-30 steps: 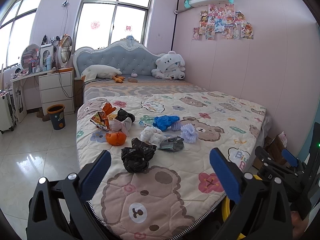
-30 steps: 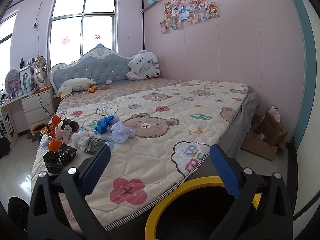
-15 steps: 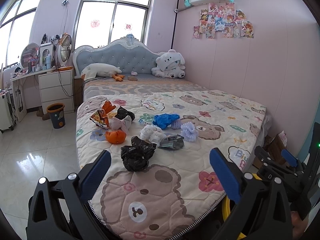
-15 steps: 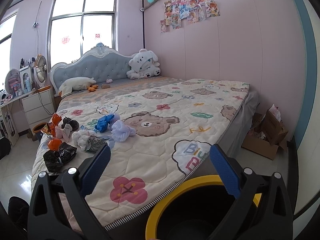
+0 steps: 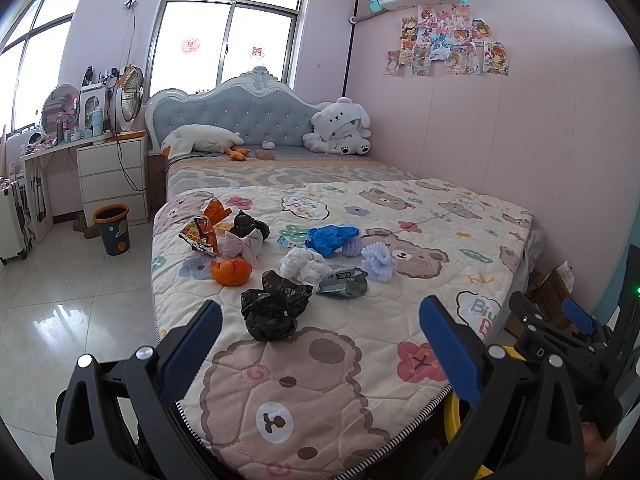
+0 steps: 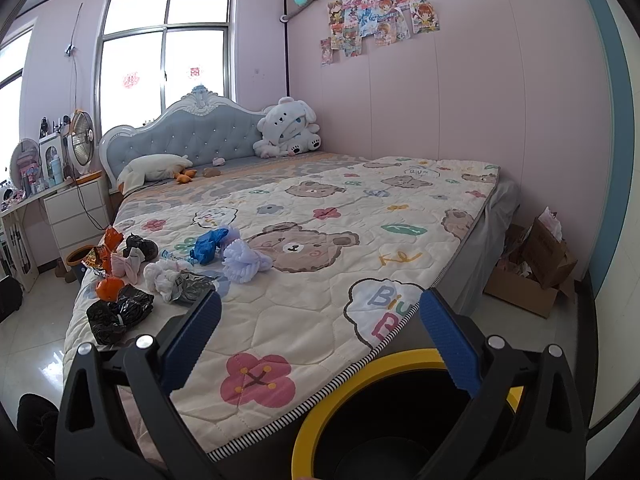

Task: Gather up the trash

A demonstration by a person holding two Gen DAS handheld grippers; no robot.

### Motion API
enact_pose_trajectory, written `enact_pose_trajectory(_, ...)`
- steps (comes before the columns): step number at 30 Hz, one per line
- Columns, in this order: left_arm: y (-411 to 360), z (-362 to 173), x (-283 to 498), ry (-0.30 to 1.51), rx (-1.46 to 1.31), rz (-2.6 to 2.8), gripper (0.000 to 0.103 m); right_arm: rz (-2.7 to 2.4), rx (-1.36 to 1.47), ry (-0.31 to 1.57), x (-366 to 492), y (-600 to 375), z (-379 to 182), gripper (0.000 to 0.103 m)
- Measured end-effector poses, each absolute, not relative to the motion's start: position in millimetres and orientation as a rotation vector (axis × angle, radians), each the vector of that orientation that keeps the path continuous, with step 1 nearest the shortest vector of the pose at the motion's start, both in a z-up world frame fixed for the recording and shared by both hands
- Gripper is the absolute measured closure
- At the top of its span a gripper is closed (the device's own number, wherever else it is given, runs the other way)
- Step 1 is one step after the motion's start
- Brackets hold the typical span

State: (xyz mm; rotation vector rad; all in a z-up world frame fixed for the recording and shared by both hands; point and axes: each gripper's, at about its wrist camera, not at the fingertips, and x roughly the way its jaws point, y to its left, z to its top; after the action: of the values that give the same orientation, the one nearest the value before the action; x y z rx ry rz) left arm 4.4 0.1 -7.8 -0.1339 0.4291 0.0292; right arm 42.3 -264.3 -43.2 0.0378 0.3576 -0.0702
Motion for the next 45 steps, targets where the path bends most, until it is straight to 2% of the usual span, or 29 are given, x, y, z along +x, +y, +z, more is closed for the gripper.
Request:
enact_pose_trajectory(34, -1.4, -11.7, 5.8, 0.439, -0.138, 0.030, 0.008, -0.078, 0.049, 0.371, 46.5, -260.3, -52.1, 0.008)
enact_pose_trajectory(45, 15.7, -23.1, 30.3, 0.489, -0.154, 0.063, 0.008, -0.081, 0.025, 0.384, 76.6, -256.9, -54.7, 0.008)
